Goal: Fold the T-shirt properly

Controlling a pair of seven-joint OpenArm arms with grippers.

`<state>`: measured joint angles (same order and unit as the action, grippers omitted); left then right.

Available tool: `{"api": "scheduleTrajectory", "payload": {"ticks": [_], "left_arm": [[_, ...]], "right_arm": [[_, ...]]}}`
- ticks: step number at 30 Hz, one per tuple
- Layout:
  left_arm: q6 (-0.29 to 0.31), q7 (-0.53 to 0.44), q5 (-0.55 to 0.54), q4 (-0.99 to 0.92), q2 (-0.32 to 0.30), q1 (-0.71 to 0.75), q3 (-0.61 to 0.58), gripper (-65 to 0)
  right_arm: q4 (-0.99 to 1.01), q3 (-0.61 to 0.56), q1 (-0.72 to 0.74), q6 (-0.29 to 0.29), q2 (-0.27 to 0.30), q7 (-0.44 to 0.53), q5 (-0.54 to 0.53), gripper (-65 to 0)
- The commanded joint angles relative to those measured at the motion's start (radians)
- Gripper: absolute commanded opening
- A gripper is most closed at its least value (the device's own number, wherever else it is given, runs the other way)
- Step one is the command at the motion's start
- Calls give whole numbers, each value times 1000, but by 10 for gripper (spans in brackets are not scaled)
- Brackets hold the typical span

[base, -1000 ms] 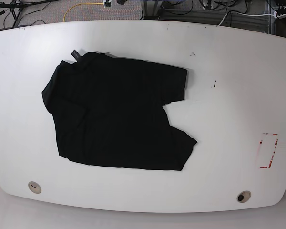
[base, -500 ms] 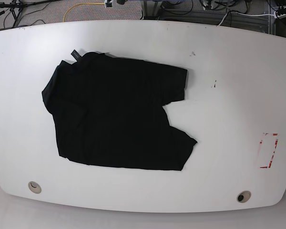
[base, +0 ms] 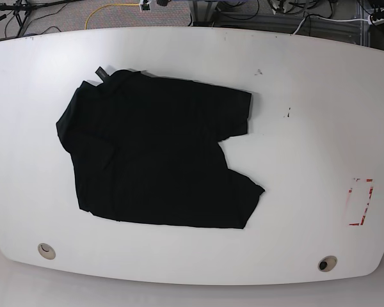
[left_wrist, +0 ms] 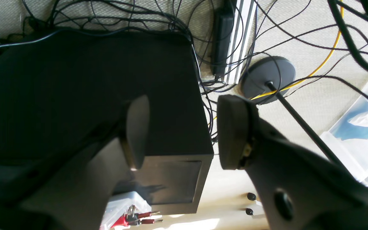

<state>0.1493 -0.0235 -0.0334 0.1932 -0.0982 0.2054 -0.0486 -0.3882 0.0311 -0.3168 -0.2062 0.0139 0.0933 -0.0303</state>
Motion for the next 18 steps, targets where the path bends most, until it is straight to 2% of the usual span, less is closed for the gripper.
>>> {"api": "scheduleTrajectory", "payload": {"ticks": [1, 13, 18], "left_arm": [[-1, 4, 5, 4, -8, 10, 1, -337], [-2, 6, 4, 23, -10, 16, 5, -337], [-1, 1, 2, 116, -13, 76, 7, -335]], "right_arm": [[-8, -1, -12, -2, 3, -1, -4, -483], [-33, -1, -29, -3, 0, 2, -6, -484], [-159, 3, -106, -4, -10, -3, -1, -484]]}}
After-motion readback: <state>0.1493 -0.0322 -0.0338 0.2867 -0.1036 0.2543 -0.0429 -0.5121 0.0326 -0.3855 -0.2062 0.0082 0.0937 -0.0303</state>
